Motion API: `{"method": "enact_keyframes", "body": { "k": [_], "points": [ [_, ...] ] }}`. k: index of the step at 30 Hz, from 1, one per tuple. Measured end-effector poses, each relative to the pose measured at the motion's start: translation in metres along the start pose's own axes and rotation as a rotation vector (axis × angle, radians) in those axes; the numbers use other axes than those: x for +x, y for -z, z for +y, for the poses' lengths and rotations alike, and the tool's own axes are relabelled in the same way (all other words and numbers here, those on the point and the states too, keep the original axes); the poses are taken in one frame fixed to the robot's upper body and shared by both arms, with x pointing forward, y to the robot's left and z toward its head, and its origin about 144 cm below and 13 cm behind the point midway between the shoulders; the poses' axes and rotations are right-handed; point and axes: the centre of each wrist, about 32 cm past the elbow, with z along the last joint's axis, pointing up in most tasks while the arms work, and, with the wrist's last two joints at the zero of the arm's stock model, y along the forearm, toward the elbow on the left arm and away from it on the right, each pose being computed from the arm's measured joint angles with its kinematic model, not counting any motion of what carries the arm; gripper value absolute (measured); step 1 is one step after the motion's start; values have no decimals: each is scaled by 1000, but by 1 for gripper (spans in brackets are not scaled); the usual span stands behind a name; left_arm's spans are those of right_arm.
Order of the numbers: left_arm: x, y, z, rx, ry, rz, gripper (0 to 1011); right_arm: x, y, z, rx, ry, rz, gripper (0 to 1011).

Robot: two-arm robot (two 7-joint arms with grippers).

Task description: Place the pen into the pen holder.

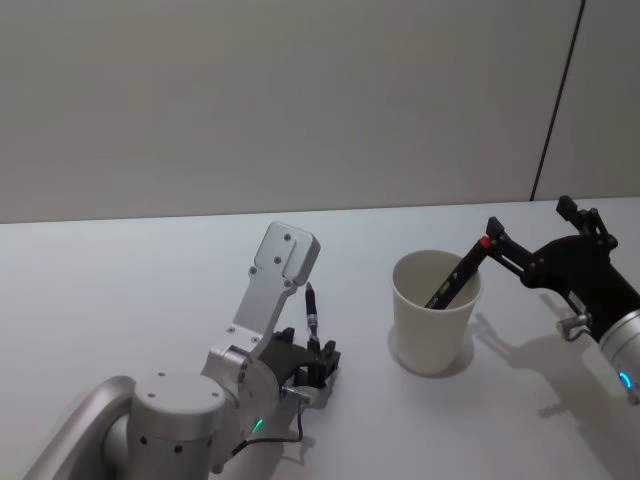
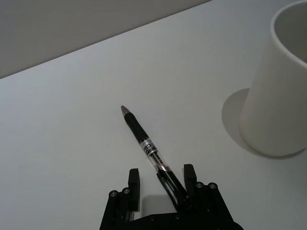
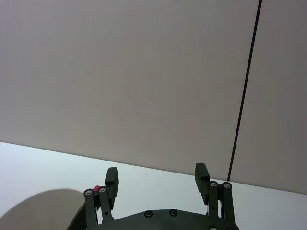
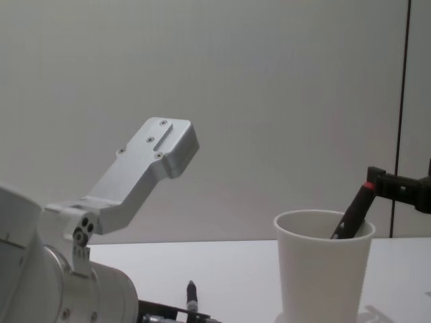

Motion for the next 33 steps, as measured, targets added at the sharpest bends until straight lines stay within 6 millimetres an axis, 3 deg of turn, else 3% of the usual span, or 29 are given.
{"method": "enact_keyframes", "body": {
  "k": [6,14,33],
  "points": [
    [0,0,0,1,0,-1,361,0,0,0,0,0,0,1001],
    [0,0,0,1,-1,-1,160,0,0,0,0,0,0,1001],
    [0,0,0,1,-1,-1,155,0,0,0,0,0,0,1001]
  ]
}}
